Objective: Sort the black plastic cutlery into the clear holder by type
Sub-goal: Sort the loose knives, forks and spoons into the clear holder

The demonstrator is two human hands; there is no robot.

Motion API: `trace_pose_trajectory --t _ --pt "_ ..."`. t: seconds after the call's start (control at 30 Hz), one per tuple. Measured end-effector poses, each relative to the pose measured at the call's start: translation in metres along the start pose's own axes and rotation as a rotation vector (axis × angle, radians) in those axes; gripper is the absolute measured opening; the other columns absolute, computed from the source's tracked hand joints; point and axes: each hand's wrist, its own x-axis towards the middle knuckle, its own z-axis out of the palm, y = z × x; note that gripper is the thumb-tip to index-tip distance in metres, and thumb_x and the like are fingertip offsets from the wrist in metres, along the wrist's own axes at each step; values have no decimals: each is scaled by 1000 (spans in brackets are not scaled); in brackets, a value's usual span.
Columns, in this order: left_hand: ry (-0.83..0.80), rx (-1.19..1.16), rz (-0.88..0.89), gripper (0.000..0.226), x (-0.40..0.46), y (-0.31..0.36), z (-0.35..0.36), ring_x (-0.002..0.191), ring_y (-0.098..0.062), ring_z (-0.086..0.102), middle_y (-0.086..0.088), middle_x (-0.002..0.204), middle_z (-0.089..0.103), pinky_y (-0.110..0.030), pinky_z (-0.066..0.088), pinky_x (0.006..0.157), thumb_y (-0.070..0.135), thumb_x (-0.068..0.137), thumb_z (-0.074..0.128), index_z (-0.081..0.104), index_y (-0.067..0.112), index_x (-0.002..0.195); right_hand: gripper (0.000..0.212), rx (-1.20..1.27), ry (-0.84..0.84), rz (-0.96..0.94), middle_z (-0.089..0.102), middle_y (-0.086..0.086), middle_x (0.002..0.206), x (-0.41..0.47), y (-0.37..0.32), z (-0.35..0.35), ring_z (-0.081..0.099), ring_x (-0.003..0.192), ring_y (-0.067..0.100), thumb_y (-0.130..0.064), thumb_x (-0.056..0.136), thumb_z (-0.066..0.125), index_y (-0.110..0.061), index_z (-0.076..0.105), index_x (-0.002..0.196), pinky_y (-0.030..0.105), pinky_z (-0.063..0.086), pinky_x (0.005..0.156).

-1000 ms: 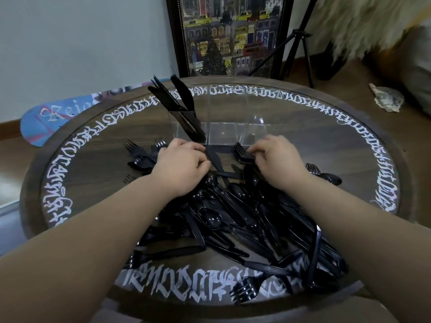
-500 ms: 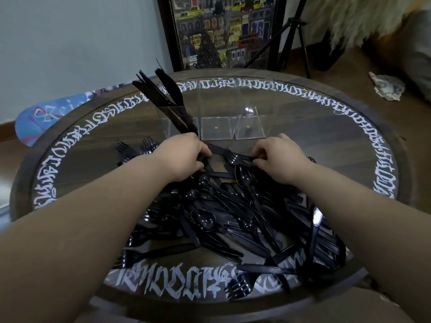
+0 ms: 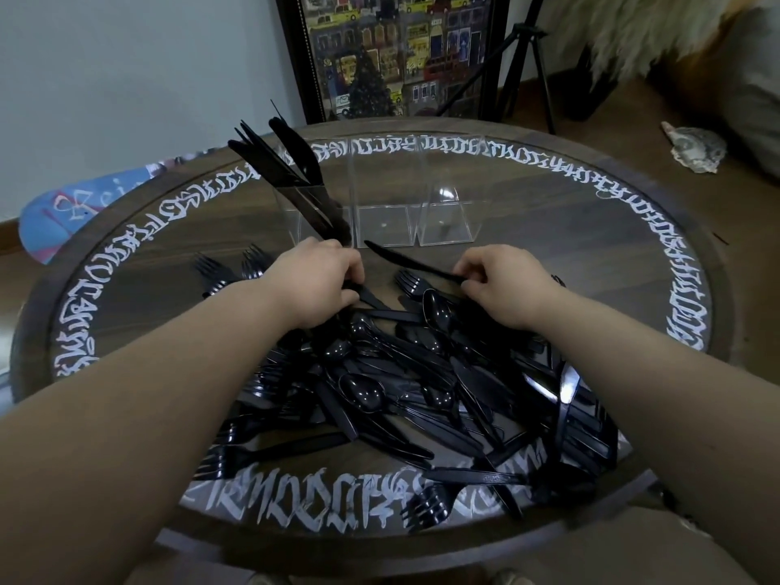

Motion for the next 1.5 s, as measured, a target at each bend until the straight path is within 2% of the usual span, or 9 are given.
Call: trace_pose_trajectory --t 0.3,0.5,0.7,0.9,1.0,1.1,1.2,1.3,1.5 --pt "34 122 111 23 -4 0 -3 105 -23 55 0 113 56 -37 47 85 33 96 50 62 20 111 14 50 46 -3 60 -4 88 -7 -2 0 58 92 18 -18 91 57 -15 67 99 20 35 72" --pt "206 94 142 22 -13 -4 7 99 -30 56 -6 106 63 -40 47 83 23 98 46 61 13 110 17 115 148 -27 64 -1 99 -10 -11 -3 56 96 16 -21 92 57 -17 68 104 22 37 78" --pt "369 -299 -26 13 -22 2 -8 87 -17 57 3 93 65 -27 42 78 17 92 58 66 18 102 9 359 133 -69 62 -16 80 -9 -27 -5 57 81 3 -20 90 62 -21 70 94 19 42 79" --pt "391 -642 -183 16 -33 4 -19 59 0 58 9 80 69 -13 40 53 17 87 66 54 27 85 16 747 28 -69 68 -4 71 -12 -38 -8 61 57 7 -7 91 60 -21 67 88 23 51 60" --pt "475 -802 -279 27 -43 3 -24 73 -11 67 10 90 66 -23 51 67 20 83 72 50 25 98 17 876 22 -63 72 4 80 -17 -43 -12 55 53 7 -2 90 59 -15 70 92 18 47 56" --pt "435 -1056 -321 40 -52 4 -31 74 -13 69 3 98 68 -26 54 68 12 84 71 51 16 119 18 880 13 -84 73 8 84 -22 -49 -17 53 54 7 -3 90 60 -16 71 94 19 47 57" --pt "388 -1375 -357 19 -59 11 -38 67 -6 66 3 79 69 -16 51 59 3 87 65 63 14 102 18 816 -9 -118 71 4 77 -26 -55 -19 52 55 7 -6 91 59 -17 71 98 17 47 58" --pt "388 -1668 -392 17 -65 13 -48 64 -5 62 5 76 66 -14 49 57 4 86 65 64 14 99 19 773 -45 -155 70 2 75 -28 -63 -21 52 55 7 -8 92 59 -19 69 104 19 48 59" --pt "404 -1796 -483 7 -73 11 -73 50 0 50 7 62 56 -10 40 42 11 86 66 62 15 84 24 736 -52 -231 69 -6 75 -25 -87 -32 52 56 1 -13 94 55 -24 67 112 17 45 60"
